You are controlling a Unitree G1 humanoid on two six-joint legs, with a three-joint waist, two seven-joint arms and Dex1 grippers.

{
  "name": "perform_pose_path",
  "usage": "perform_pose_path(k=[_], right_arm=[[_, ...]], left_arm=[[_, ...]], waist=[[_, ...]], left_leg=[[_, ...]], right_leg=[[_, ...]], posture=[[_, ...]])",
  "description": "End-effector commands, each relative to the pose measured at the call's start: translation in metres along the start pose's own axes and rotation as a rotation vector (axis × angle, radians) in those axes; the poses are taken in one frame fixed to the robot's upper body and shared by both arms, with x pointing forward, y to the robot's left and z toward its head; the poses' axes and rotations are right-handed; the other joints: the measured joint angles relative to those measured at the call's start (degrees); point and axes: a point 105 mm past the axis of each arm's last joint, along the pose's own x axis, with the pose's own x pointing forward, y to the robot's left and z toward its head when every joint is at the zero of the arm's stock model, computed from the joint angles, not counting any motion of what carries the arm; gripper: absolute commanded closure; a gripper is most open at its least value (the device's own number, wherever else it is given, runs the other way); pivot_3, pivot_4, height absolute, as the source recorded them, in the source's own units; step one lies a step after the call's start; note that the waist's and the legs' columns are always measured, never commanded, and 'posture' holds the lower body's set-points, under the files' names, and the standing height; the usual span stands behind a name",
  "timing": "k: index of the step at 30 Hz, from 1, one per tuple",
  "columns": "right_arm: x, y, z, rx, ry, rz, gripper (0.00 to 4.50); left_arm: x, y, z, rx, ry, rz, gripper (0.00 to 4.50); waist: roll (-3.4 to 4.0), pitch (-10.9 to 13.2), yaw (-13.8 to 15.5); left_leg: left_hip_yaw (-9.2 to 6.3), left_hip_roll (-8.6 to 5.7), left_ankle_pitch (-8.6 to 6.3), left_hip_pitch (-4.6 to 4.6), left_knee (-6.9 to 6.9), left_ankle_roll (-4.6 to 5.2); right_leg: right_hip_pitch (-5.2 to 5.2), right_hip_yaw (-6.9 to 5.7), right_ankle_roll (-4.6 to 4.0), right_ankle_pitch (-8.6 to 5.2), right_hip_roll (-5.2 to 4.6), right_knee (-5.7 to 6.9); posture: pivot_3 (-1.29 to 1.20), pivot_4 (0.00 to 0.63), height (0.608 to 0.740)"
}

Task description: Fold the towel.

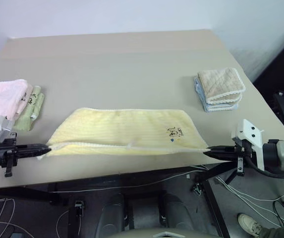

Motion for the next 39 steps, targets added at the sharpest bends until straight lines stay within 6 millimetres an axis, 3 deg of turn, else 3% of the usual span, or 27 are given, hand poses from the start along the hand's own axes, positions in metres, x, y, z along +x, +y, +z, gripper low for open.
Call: perform_pose_path(k=[1, 16, 20, 27, 35, 39], right_arm=[[-0.009, 0.002, 0.001, -0.057, 0.036, -0.014, 4.5], [-0.023, 0.01, -0.017, -0.039, 0.082, 0.021, 4.5], [-0.032, -0.002, 0.01, -0.069, -0.028, -0.03, 4.5], [-0.031, -0.038, 0.061, -0.112, -0.221, -0.127, 4.5], [-0.021, -0.094, 0.111, -0.157, -0.401, -0.348, 4.5], [-0.013, -0.122, 0.131, -0.182, -0.459, -0.457, 4.5]], left_arm=[[-0.011, -0.005, 0.007, 0.02, 0.013, 0.015, 4.48], [-0.01, 0.003, 0.013, 0.022, -0.032, 0.033, 4.48], [-0.019, 0.019, 0.057, 0.066, -0.24, 0.099, 4.48], [-0.042, 0.059, 0.139, 0.226, -0.567, 0.316, 4.48], [-0.037, 0.084, 0.191, 0.303, -0.701, 0.496, 4.48], [-0.048, 0.109, 0.219, 0.286, -0.811, 0.828, 4.48]], waist=[[0.0, -0.01, -0.02], [0.02, -0.05, 0.13], [0.0, -0.03, 0.19], [-0.05, -0.05, 0.2], [-0.14, -0.04, 0.11], [-0.14, -0.04, 0.13]], left_leg=[[0.07, 0.0, 0.0, 0.01, -0.09, 0.0], [0.47, 0.0, 0.11, 0.02, -0.44, 0.15], [0.41, 0.03, 0.14, 0.03, -0.19, 0.19], [0.28, 0.2, 0.13, 0.07, 0.35, 0.18], [0.56, 0.08, 0.14, -0.11, 0.46, 0.29], [0.56, 0.09, 0.14, -0.11, 0.46, 0.29]], right_leg=[[-0.01, 0.0, -0.02, 0.01, -0.06, -0.06], [-0.03, -0.12, -0.08, -0.04, -0.08, -0.21], [0.05, -0.16, -0.05, -0.04, 0.13, -0.05], [0.32, -0.27, -0.09, 0.1, 0.33, 0.02], [0.17, -0.24, 0.18, 0.23, 0.51, 0.17], [0.17, -0.23, 0.29, 0.22, 0.53, 0.25]], posture=[[0.0, 0.15, 0.74], [0.0, 0.15, 0.74], [0.0, 0.15, 0.74], [0.0, 0.15, 0.74], [0.0, 0.15, 0.74], [0.0, 0.15, 0.74]])
